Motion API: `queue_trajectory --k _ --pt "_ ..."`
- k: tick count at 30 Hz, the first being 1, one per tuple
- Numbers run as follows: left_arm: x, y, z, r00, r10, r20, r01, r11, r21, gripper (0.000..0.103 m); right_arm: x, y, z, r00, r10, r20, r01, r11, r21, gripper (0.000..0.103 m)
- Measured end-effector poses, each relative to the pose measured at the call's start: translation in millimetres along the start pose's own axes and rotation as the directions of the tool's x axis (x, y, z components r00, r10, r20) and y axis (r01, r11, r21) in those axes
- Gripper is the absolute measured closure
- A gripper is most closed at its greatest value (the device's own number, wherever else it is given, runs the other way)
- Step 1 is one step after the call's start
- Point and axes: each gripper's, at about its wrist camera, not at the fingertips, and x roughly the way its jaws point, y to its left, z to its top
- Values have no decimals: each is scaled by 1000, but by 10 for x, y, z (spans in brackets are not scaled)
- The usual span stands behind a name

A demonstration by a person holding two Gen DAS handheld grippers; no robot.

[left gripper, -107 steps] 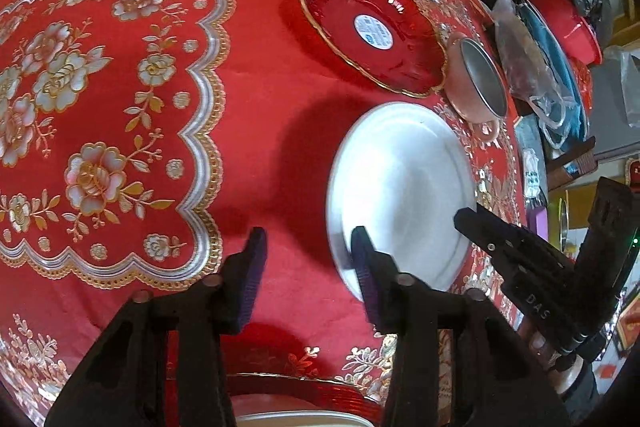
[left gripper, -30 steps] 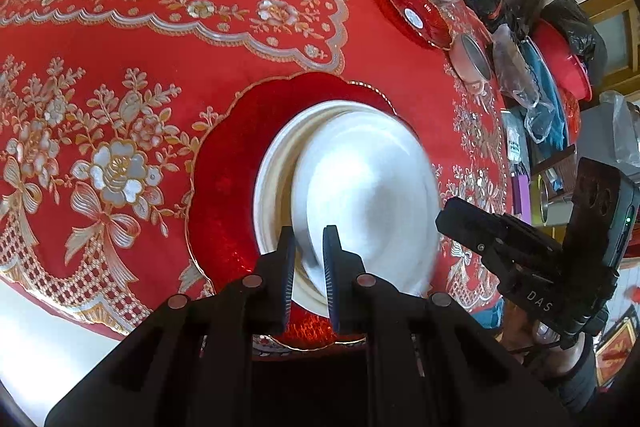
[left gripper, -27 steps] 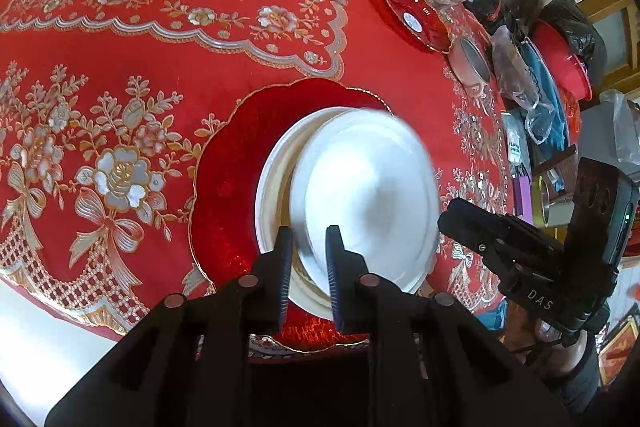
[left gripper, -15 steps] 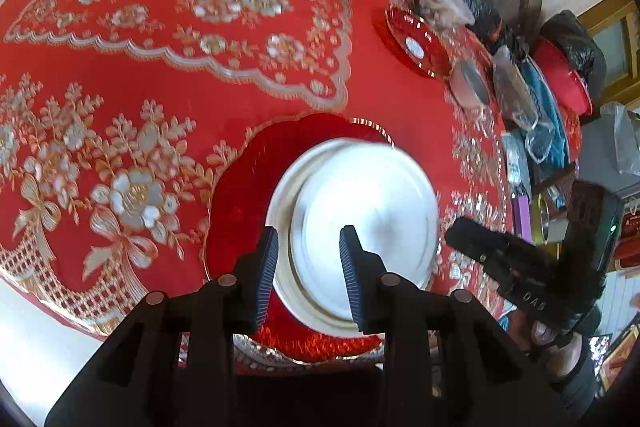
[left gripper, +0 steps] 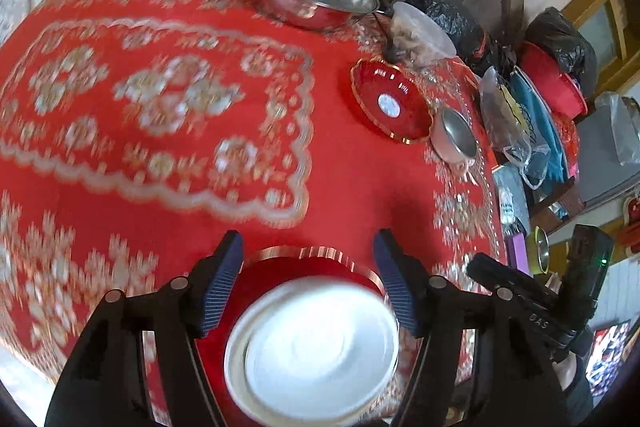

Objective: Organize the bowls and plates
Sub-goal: 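Move both tools to the rim of the red scalloped glass bowl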

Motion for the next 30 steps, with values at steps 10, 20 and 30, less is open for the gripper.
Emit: queue_trajectory --k 10,20,30 --pt "577 -252 1180 996 92 13 -93 987 133 36 248 -420 801 991 -27 129 16 996 89 54" --pt "1531 -363 1605 994 65 -92 -51 988 144 36 942 -739 1170 995 -73 69 57 977 205 54" --pt "1983 -561 1543 986 8 -169 18 988 151 36 1314 -801 1325 990 -135 27 126 966 228 68"
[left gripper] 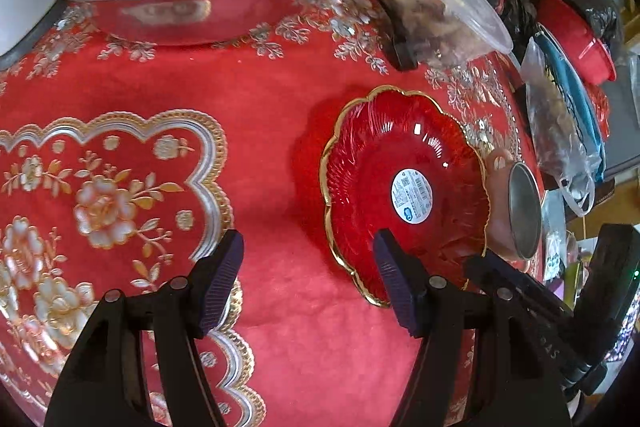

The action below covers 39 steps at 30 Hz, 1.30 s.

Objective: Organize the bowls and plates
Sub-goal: 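Move both tools to the rim of the red scalloped glass bowl, then grasp the red glass bowl rim with both tools and lift it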

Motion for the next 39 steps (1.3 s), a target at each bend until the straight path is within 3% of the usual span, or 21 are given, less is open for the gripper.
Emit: queue_trajectory --k 6,11,18,19,20,24,31,39 --pt "64 -119 -65 999 27 47 -30 997 69 38 81 8 9 1000 -30 6 30 999 -17 84" --pt "170 -166 -98 998 33 44 -38 994 105 56 113 22 36 999 -33 21 34 999 -33 85" --pt "152 -35 -62 998 -6 57 3 998 65 58 127 91 -14 1000 9 -9 -9 997 -72 87" --pt "151 -34 -69 999 -1 52 -3 997 77 61 126 97 -29 1000 15 -14 -16 998 -69 87" --pt "152 -32 -79 999 -2 36 -2 996 91 73 123 106 -46 1000 20 -20 -21 998 -64 87" --pt "96 63 -107 1000 -4 12 3 997 80 90 105 106 -95 999 30 -36 -32 999 -41 88" --pt "-128 72 -241 999 12 34 -15 995 95 91 -4 227 -204 997 43 -56 -47 997 -57 88" --pt "-576 50 -416 996 2 88 -10 995 95 91 -425 439 -275 997 69 -27 -72 991 -108 88"
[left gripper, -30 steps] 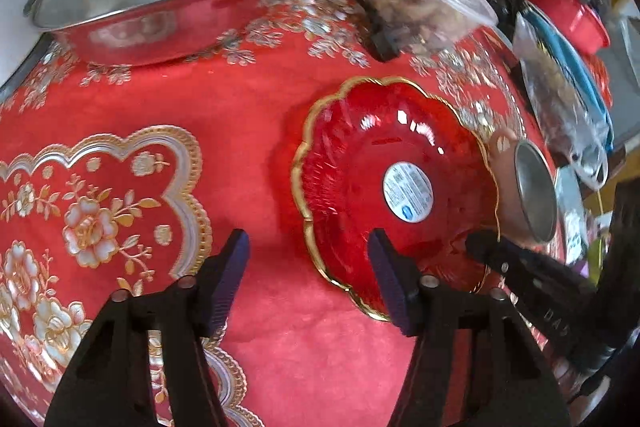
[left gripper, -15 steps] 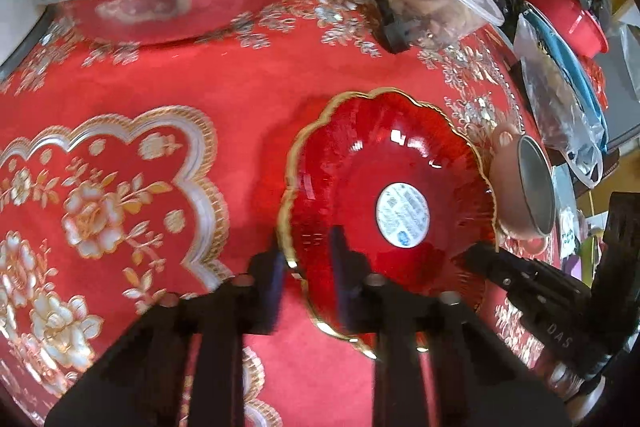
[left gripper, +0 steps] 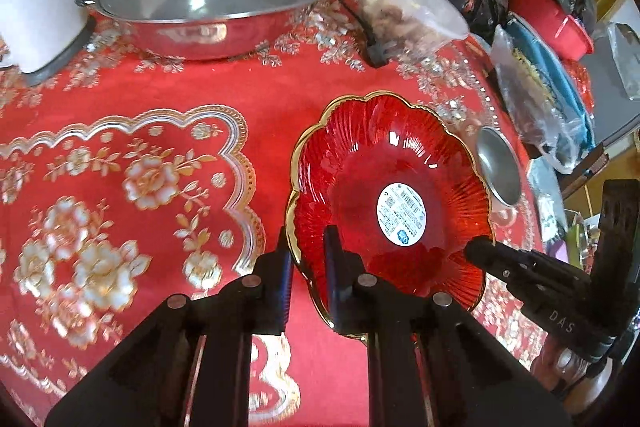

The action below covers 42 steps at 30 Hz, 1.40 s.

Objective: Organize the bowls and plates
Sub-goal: 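Grasp the red glass bowl rim with both tools and lift it, then lower the red glass bowl onto the white bowl and open both tools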

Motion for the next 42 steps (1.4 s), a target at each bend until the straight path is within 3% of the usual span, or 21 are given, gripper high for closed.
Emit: queue_trajectory --k 6,20,31,42 --pt "-478 3 -236 999 -7 48 8 1000 -19 91 -435 283 -137 999 31 19 -30 998 -60 88" --pt "-1420 -75 -1169 992 -17 122 28 996 -88 91 -1128 714 -797 993 119 11 -114 974 -195 88" --pt "-1661 -88 -1904 990 23 139 -4 991 -135 91 -1337 925 -1382 991 134 -20 -134 948 -289 87" --pt "-1656 -92 -2235 993 40 110 -22 987 -162 91 -1321 925 -1719 990 132 -48 -140 945 -294 87"
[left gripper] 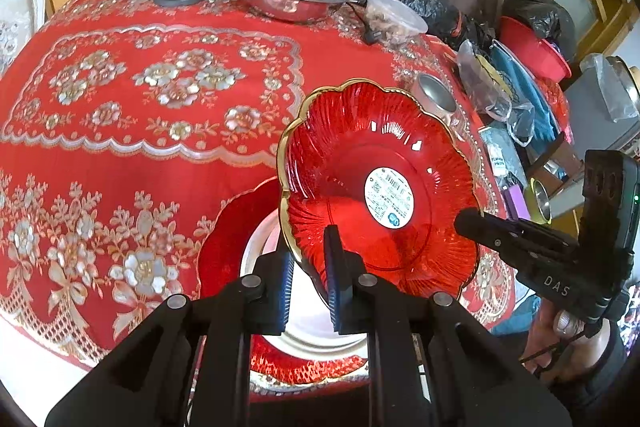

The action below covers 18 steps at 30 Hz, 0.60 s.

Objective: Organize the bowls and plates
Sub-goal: 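Lower the red glass bowl onto the white bowl and open both tools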

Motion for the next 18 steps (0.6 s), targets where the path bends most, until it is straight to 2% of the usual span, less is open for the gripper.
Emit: queue_trajectory --k 8,18 --pt "39 60 -108 1000 1 -20 -2 1000 -21 90 40 42 -105 1000 2 -14 -2 1000 -3 87" --pt "161 203 -392 999 19 -49 -22 998 -51 89 246 107 -286 998 -1 -58 -1 999 -36 87"
